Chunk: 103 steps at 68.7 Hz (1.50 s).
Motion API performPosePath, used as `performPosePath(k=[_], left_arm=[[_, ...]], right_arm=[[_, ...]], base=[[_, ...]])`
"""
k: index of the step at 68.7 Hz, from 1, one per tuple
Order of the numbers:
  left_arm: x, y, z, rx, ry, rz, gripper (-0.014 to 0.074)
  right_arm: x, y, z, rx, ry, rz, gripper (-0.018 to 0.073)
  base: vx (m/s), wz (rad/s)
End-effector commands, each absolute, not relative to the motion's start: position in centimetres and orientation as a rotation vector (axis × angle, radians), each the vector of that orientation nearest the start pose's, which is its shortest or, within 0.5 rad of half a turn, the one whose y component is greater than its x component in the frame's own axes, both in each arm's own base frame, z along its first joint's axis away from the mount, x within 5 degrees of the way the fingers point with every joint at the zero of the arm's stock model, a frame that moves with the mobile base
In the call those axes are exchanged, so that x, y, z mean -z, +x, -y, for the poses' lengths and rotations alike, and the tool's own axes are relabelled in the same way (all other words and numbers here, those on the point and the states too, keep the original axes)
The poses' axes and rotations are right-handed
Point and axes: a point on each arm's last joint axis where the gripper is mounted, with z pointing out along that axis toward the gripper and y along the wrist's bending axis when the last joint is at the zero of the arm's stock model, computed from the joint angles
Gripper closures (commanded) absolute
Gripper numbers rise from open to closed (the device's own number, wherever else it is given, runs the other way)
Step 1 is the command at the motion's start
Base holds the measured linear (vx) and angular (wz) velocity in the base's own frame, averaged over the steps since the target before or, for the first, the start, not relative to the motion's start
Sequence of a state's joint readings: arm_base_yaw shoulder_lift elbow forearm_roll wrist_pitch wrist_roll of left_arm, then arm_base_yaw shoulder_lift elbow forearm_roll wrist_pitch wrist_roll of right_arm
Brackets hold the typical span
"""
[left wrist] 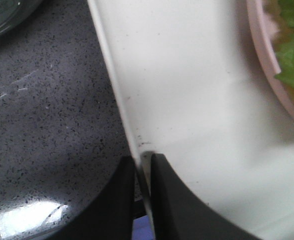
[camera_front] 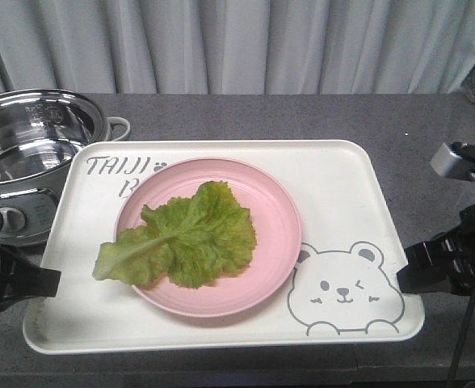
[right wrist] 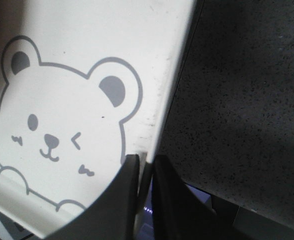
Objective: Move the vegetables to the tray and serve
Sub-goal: 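Hold the tray level with both grippers while the base turns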
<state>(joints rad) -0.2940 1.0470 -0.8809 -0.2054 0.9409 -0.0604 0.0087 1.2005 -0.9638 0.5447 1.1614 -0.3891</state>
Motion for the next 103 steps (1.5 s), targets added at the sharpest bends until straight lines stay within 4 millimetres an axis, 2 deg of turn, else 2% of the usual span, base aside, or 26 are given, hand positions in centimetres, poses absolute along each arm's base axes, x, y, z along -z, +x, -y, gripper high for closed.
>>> performPosePath(k=[1, 103], left_arm=[[-32.96, 18.28, 7.49, 0.438, 0.231, -2.460, 0.0603], [-32.83, 18.12, 7.46, 0.435, 0.238, -2.482, 0.0603]], right_arm=[[-32.38, 20.35, -5.29, -0.732, -0.404, -2.631, 0.0562], [-32.32, 20.04, -5.36, -0.751, -0.433, -2.653, 0.0562]], base=[[0.00, 0.00], [0.00, -0.02]])
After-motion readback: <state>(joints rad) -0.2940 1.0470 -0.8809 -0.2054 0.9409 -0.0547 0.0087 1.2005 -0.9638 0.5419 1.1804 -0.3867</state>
